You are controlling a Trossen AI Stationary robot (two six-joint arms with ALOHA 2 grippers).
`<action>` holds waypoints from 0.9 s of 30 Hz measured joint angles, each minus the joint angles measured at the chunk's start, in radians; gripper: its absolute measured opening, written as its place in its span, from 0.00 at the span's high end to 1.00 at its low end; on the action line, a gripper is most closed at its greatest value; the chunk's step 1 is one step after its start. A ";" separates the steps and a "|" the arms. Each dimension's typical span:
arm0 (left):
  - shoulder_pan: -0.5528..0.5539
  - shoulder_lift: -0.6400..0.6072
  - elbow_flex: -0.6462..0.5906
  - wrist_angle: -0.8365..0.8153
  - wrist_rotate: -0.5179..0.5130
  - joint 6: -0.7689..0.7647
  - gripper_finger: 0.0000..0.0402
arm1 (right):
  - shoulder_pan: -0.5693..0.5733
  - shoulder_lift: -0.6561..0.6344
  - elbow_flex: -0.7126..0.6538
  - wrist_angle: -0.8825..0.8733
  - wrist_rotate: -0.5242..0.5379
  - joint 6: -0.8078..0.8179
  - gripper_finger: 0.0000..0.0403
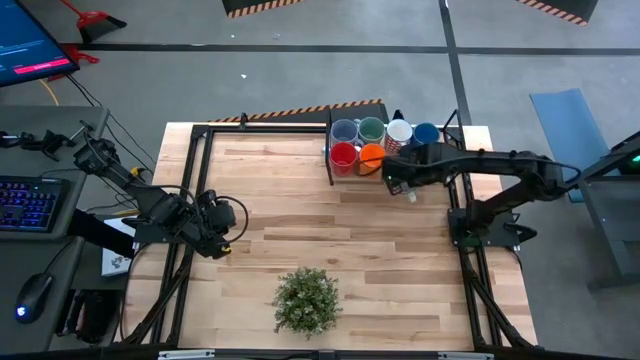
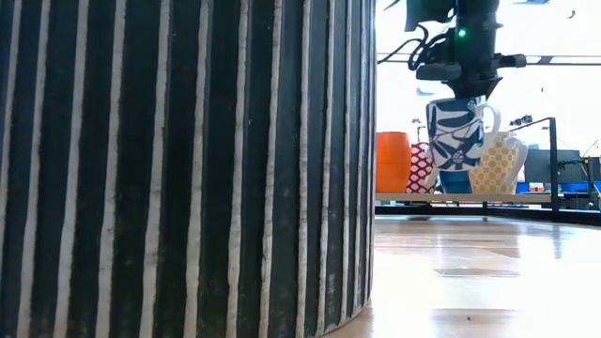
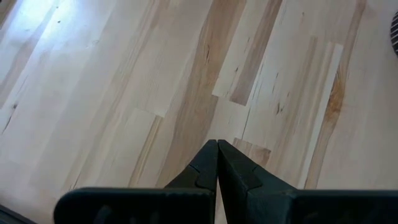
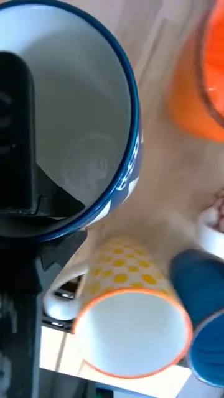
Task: Place coffee mugs
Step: Put the blue patterned mug on the shelf
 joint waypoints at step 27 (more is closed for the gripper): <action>0.000 0.000 0.000 0.004 -0.001 -0.008 1.00 | -0.208 0.038 0.000 0.145 -0.012 -0.265 1.00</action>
